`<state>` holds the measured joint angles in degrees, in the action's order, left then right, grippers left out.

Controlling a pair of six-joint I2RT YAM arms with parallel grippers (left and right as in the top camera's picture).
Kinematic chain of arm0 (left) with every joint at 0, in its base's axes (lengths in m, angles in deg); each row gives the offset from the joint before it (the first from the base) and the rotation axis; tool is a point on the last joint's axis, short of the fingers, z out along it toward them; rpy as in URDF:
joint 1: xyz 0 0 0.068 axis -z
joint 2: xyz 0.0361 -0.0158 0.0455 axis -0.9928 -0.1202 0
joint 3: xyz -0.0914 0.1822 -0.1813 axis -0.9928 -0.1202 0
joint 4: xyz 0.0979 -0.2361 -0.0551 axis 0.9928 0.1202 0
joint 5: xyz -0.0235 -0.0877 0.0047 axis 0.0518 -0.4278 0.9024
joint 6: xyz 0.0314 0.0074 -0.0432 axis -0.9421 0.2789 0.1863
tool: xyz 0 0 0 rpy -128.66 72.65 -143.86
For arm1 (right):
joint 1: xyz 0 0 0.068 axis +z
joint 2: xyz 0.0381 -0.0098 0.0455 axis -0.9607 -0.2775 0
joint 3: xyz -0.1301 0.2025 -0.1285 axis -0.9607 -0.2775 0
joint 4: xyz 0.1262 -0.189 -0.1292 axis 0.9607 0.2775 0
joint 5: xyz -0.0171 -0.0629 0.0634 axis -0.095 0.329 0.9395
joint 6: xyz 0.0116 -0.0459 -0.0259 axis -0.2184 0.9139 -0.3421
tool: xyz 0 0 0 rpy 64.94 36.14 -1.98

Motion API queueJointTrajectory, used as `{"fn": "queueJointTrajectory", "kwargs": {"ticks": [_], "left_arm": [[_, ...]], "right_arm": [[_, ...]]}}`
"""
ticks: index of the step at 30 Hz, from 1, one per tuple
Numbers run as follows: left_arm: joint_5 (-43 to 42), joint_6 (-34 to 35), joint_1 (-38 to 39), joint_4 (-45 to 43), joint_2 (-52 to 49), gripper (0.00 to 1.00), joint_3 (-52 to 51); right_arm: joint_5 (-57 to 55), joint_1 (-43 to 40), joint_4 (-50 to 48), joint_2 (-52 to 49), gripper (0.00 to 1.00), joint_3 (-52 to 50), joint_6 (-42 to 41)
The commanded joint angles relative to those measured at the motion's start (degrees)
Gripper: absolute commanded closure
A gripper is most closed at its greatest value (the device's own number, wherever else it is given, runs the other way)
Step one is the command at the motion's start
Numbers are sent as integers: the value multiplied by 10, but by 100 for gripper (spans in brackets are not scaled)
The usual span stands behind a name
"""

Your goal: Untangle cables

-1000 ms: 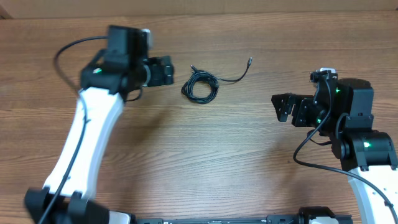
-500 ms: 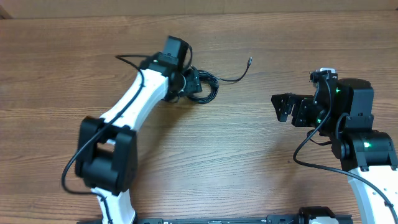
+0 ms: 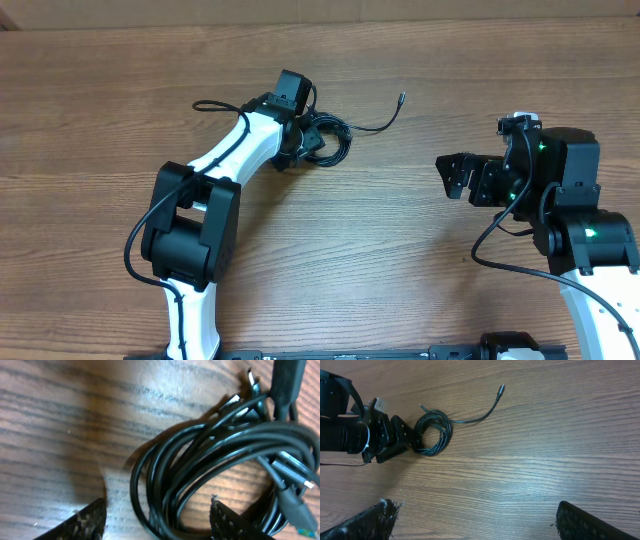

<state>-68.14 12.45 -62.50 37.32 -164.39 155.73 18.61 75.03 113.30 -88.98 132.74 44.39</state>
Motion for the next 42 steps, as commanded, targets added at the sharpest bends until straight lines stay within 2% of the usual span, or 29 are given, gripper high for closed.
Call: {"fn": "queueJointTrajectory", "kwargs": {"ticks": [1,4,6,11,16,19,21,25,31,36,42], "left_arm": [[14,3,1,-3,-8,47,9],[14,2,2,0,-8,62,7],[21,3,3,11,-8,66,7],[58,2,8,44,-8,65,4],[61,3,12,49,-10,65,3],[58,2,12,58,-11,80,3],[56,-5,12,62,-11,96,3],[52,-54,12,75,-9,96,11],[44,-147,13,176,11,96,106],[-50,-283,26,251,36,96,195],[-63,-332,42,294,73,96,219]], "right_arm": [[1,-3,-2,2,0,17,-1],[1,-3,-4,2,0,17,-1],[1,-3,-4,2,0,17,-1],[1,-3,-4,2,0,17,-1],[1,-3,-4,2,0,17,-1],[1,-3,-4,2,0,17,-1],[1,-3,-4,2,0,17,-1],[1,-3,-4,2,0,17,-1],[1,-2,-5,1,0,17,-1],[17,12,-17,-2,0,17,-1],[20,60,-76,-28,0,17,-1]]}}
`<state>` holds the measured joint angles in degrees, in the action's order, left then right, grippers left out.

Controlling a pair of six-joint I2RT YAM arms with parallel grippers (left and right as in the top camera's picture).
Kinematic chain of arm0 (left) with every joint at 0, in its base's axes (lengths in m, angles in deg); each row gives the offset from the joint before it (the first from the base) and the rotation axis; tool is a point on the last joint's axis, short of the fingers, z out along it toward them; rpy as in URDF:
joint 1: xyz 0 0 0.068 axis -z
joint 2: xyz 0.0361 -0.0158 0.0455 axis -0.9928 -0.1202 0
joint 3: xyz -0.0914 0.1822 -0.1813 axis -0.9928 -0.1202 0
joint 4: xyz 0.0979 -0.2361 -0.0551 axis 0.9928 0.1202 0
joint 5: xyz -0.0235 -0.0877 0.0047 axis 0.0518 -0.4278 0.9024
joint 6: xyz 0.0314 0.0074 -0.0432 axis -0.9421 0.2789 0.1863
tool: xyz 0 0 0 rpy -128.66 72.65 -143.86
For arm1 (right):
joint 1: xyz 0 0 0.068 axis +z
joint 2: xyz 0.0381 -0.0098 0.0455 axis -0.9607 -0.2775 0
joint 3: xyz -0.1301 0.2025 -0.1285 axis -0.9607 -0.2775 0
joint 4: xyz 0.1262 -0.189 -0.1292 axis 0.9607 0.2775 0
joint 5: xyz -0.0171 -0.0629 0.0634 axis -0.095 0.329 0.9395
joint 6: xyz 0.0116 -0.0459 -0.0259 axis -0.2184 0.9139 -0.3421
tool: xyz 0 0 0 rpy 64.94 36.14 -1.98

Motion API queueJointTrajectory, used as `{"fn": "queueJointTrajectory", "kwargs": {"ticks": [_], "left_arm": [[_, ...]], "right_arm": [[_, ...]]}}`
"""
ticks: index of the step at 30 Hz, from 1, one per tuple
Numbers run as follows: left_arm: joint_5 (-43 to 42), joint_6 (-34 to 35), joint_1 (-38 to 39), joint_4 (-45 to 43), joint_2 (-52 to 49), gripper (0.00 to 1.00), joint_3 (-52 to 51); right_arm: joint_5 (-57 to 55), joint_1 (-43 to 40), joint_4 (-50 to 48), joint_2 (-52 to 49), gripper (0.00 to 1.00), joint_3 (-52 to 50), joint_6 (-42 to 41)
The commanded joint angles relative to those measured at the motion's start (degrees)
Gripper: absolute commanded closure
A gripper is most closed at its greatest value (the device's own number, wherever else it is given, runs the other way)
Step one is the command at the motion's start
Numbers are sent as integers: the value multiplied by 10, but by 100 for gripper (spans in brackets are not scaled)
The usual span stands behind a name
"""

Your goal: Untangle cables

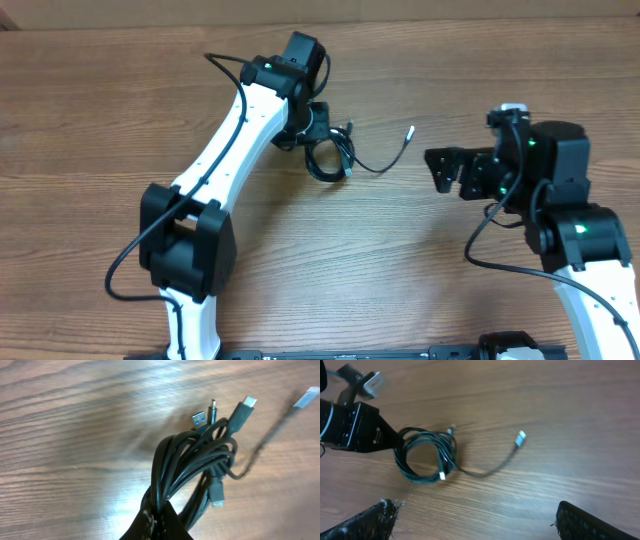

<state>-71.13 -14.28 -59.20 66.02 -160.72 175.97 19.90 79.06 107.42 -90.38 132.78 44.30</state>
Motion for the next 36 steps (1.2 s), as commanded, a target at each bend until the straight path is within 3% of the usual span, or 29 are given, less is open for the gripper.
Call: {"fn": "queueJointTrajectory", "kwargs": {"ticks": [1,6,12,23,30,36], "left_arm": [[-44,-71,10,9,43,96,17],[-117,-99,12,10,80,96,17],[-181,-112,12,12,107,96,17],[-294,-151,12,11,110,96,17],[-308,-153,12,17,112,96,17],[-341,-180,12,36,120,96,17]], "right_arm": [[8,25,-25,-19,0,17,0],[8,60,-63,-74,5,17,-2],[38,105,-99,-140,21,17,-2],[46,150,-154,-210,24,17,-2],[-7,150,-189,-219,47,17,-2],[-61,150,-206,-219,49,17,-2]]}}
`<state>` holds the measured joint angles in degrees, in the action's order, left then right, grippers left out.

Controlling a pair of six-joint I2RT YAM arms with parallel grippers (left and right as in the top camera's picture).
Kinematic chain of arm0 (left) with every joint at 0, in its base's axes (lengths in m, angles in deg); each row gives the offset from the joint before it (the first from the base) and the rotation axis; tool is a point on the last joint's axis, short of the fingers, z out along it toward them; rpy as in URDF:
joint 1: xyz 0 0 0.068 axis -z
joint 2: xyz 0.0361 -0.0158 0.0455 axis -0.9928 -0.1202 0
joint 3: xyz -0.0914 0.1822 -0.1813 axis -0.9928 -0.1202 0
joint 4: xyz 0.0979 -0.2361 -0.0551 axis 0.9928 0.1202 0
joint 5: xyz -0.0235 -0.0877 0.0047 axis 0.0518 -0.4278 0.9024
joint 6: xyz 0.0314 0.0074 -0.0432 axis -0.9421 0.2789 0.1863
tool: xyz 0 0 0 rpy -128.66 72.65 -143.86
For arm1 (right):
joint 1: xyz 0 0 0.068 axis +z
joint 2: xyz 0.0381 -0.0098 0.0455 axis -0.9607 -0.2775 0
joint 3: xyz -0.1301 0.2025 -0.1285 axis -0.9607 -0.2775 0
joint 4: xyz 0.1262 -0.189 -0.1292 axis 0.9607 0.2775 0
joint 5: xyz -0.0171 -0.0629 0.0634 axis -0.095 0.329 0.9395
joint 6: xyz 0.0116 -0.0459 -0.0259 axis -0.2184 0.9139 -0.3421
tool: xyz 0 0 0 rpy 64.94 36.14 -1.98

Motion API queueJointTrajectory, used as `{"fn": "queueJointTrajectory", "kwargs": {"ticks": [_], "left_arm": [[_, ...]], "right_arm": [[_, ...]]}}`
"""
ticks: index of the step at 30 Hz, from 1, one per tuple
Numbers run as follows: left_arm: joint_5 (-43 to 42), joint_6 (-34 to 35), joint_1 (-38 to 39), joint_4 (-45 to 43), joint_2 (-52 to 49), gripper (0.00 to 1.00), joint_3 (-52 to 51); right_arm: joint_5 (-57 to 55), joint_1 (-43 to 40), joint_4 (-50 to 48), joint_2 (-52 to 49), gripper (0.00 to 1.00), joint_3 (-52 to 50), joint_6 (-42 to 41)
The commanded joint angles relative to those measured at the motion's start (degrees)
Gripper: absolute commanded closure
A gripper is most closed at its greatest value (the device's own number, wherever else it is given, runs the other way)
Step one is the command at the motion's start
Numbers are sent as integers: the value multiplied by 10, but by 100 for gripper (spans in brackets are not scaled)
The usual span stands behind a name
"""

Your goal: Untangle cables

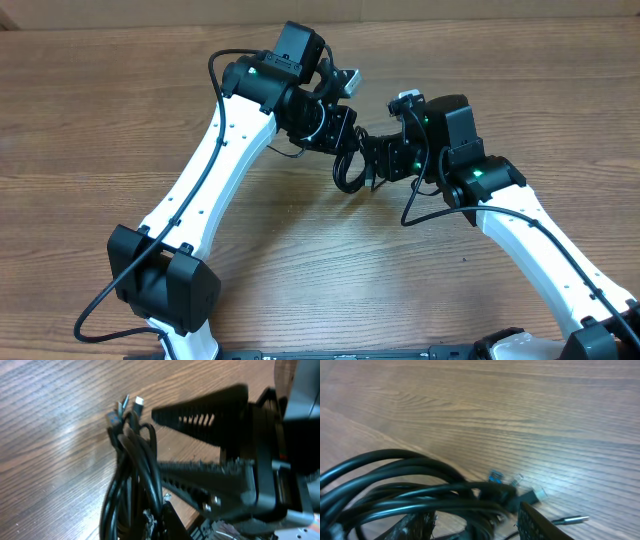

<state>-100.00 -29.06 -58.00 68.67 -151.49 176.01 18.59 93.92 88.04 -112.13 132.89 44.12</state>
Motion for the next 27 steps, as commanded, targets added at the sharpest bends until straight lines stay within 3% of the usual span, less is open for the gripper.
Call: {"fn": "queueJointTrajectory", "kwargs": {"ticks": [1,5,8,15,16,17,20,24,27], "left_arm": [[-58,-33,0,12,29,96,16],[-58,-35,-4,13,36,96,16],[-75,-40,-9,13,42,96,16],[-274,-144,-24,11,57,96,17],[-297,-152,-27,10,57,96,16],[-310,-153,-30,7,57,96,16],[-282,-152,-37,7,57,96,16],[-184,-142,-37,9,57,96,16],[-130,-123,-37,9,57,96,16]], "right_arm": [[-49,2,-17,-2,49,16,0],[-49,2,-30,-2,57,16,0],[-49,2,-31,-2,57,16,0],[-24,2,-31,-2,59,16,-1],[-18,2,-31,-2,57,16,-1],[-4,2,-31,-2,50,16,-1],[71,2,-31,-2,44,16,-1],[155,2,-28,-2,34,16,-1],[192,2,-26,-2,32,16,-1]]}}
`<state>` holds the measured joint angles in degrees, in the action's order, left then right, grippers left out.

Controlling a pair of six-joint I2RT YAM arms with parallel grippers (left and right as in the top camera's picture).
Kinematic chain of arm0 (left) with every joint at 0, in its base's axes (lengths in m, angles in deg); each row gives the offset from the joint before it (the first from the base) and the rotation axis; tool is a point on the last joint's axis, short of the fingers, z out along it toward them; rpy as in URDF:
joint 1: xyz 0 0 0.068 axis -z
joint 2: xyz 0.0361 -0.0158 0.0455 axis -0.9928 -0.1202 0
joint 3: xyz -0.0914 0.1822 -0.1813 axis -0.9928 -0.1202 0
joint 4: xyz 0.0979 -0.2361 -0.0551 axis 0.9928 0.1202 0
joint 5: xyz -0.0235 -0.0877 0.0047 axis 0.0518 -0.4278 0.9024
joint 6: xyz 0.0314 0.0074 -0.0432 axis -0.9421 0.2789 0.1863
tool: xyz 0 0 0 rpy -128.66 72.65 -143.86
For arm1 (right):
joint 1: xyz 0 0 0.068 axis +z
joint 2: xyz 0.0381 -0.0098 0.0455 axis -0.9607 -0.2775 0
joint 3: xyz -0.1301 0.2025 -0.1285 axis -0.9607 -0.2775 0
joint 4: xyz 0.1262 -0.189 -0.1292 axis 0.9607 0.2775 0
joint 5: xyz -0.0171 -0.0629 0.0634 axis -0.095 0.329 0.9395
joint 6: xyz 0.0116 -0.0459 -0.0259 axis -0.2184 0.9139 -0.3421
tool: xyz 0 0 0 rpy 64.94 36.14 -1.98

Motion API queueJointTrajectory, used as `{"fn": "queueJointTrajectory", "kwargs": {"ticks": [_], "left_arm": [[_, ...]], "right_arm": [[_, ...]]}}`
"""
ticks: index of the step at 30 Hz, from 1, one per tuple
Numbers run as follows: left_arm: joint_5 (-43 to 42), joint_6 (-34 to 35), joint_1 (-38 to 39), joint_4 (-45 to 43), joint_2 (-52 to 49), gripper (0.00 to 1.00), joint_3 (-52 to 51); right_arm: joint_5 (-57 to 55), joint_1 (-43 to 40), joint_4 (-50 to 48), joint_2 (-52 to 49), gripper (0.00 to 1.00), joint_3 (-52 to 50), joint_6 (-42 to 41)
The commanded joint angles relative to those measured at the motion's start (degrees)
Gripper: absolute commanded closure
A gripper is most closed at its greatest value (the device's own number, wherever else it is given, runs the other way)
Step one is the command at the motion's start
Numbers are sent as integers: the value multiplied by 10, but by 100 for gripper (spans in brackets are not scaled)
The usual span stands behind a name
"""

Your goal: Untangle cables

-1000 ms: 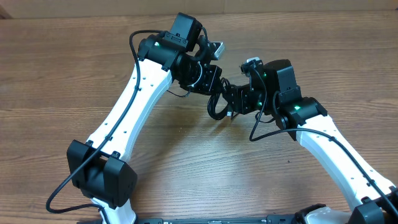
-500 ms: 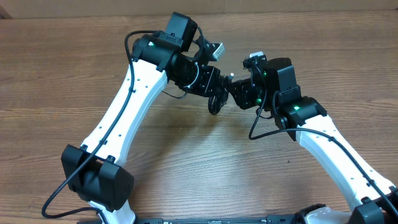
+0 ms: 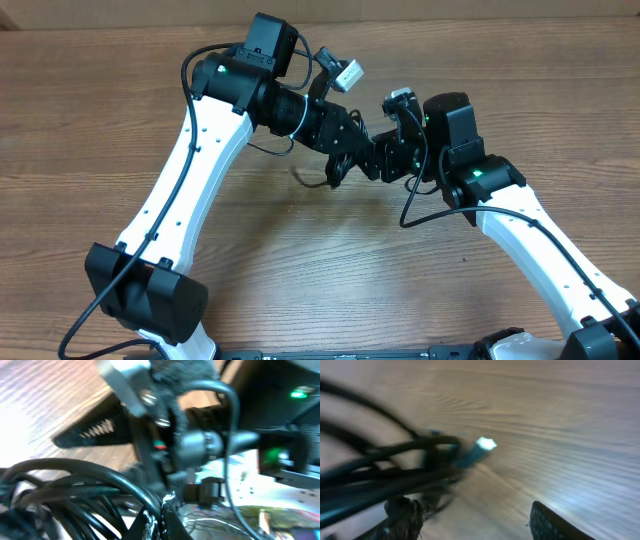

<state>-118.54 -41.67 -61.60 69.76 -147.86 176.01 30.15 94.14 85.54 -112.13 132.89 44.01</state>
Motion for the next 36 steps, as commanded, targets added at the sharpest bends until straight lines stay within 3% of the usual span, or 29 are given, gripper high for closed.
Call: {"fn": "queueJointTrajectory", "kwargs": {"ticks": [1,8,15,20,23,25,31,34,36], "left_arm": [[74,10,-1,-2,21,96,16],[102,28,-1,-4,21,96,16],[-67,30,-2,-34,26,96,18],[-125,32,-2,-36,34,96,35],[-83,36,-8,-27,42,96,43],[-15,50,-19,-20,51,96,44],[192,136,-91,-10,78,96,44],[223,167,-137,-13,84,96,44],[224,185,-166,-16,84,96,44]], "right_arm": [[86,-1,-1,-2,32,16,0],[93,-1,8,-2,31,16,1],[-33,-1,14,-2,42,15,-6],[-152,-1,7,-13,43,15,-91],[-251,-1,29,-21,44,15,-154],[-326,-1,60,-23,38,15,-196],[-405,-1,125,-23,37,15,-207],[-404,-1,137,-23,47,15,-206],[-394,-1,137,-23,65,15,-206]]}}
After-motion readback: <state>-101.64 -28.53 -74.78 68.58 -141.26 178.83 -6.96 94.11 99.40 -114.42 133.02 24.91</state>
